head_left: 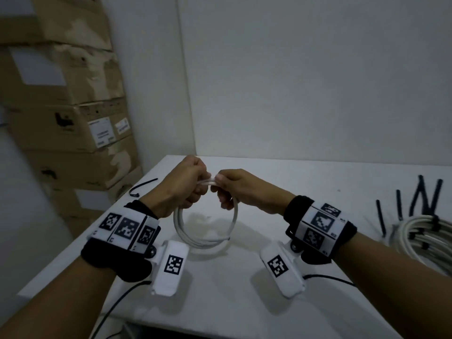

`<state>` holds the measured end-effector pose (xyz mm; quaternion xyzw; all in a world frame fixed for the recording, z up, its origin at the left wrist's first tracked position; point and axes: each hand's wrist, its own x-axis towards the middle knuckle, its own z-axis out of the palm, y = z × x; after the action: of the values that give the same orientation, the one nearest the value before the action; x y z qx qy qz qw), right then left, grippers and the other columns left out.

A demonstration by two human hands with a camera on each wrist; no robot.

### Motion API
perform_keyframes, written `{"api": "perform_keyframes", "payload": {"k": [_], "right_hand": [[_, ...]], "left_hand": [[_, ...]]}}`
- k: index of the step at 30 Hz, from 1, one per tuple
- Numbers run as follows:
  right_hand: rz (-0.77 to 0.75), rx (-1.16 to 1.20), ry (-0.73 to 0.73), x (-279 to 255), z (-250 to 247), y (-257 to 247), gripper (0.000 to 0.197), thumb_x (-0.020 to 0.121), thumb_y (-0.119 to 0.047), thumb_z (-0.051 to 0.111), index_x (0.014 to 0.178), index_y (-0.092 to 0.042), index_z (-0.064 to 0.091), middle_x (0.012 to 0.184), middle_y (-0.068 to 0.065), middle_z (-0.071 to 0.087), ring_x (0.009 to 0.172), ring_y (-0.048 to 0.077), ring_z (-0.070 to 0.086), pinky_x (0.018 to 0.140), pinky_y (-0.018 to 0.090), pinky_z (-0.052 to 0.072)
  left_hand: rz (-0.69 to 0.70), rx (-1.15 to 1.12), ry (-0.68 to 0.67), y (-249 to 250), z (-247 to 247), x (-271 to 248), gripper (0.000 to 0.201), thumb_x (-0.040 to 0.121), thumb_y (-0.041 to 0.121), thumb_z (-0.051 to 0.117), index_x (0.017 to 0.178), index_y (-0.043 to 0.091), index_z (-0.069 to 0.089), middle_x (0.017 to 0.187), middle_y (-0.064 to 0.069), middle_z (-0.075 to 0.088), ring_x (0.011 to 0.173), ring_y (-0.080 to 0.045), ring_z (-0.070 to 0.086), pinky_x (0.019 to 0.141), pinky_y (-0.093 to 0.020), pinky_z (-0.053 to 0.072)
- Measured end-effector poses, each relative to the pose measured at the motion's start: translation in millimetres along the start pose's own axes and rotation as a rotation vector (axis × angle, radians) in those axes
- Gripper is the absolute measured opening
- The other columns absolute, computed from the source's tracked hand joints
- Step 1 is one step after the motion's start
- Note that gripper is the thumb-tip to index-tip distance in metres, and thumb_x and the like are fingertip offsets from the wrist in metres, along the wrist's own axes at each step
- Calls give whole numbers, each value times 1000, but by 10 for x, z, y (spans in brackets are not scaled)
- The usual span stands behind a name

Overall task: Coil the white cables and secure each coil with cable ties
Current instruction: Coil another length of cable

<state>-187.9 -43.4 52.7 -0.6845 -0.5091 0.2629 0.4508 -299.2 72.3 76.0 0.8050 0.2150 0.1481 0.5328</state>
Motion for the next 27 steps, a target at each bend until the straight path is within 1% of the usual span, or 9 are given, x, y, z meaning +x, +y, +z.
{"api": "perform_keyframes", "payload": {"k": [3, 6, 9, 13, 16, 19, 24, 26, 27], "right_hand": [[-74, 165, 36, 159, 143, 96, 31, 103, -28, 36, 80, -12, 51, 73, 2, 43, 64, 15, 42, 64, 30, 41], [-90, 221, 99, 325, 284, 150, 32, 103, -26, 35, 79, -12, 50, 70, 0, 41, 61, 14, 38, 60, 28, 37], [-81, 342, 160, 490, 318, 176, 31, 103, -27, 36, 79, -12, 50, 68, -2, 41, 56, 10, 39, 56, 23, 39], [-55, 434, 86, 723, 400, 199, 32, 103, -29, 35, 83, -10, 50, 67, 0, 40, 55, 11, 40, 56, 23, 44], [-7, 417, 12, 961, 459, 198, 42, 102, -38, 31, 92, -6, 57, 71, 6, 53, 63, 18, 54, 64, 28, 51], [55, 324, -10, 1305, 436, 252, 47, 101, -45, 28, 104, -10, 59, 84, 11, 62, 79, 25, 60, 73, 33, 49], [80, -156, -95, 2039, 609, 347, 24, 97, -19, 48, 117, -11, 58, 83, 4, 56, 73, 19, 55, 60, 25, 43], [5, -424, -207, 2328, 784, 361, 30, 95, -18, 51, 124, -13, 56, 96, 4, 61, 82, 20, 58, 69, 27, 46], [-34, -569, -265, 2443, 878, 352, 35, 95, -21, 52, 129, -14, 52, 114, 6, 61, 99, 22, 59, 81, 30, 46]], "left_hand": [[41, -37, 22, -75, -178, 6, 10, 99, 19, 42, 91, 13, 39, 55, -7, 53, 42, -16, 36, 42, -24, 25], [93, -7, 53, -175, -340, 18, 18, 98, 26, 52, 93, 8, 48, 64, -13, 66, 50, -23, 55, 46, -31, 44], [71, -40, 88, -341, -502, 13, 25, 97, 31, 52, 91, 7, 54, 63, -11, 65, 52, -24, 58, 52, -34, 51], [91, -273, 194, -520, -617, 90, 26, 99, 31, 47, 80, 14, 46, 50, 3, 37, 37, -11, 32, 37, -22, 34], [59, -269, 283, -582, -763, 190, 30, 100, 26, 49, 73, 16, 40, 43, 9, 32, 33, -7, 23, 36, -16, 20], [12, -194, 303, -679, -981, 258, 33, 99, 23, 52, 69, 16, 39, 42, 9, 31, 33, -7, 20, 37, -16, 16], [-30, -129, 293, -816, -1270, 312, 28, 97, 21, 54, 72, 14, 44, 42, 8, 31, 33, -6, 20, 35, -15, 16], [-48, -113, 301, -847, -1345, 337, 24, 96, 22, 54, 76, 11, 47, 42, 9, 31, 33, -6, 20, 34, -15, 17], [-60, -103, 307, -863, -1385, 354, 24, 96, 24, 55, 77, 10, 49, 42, 8, 31, 33, -6, 20, 34, -15, 17]]}}
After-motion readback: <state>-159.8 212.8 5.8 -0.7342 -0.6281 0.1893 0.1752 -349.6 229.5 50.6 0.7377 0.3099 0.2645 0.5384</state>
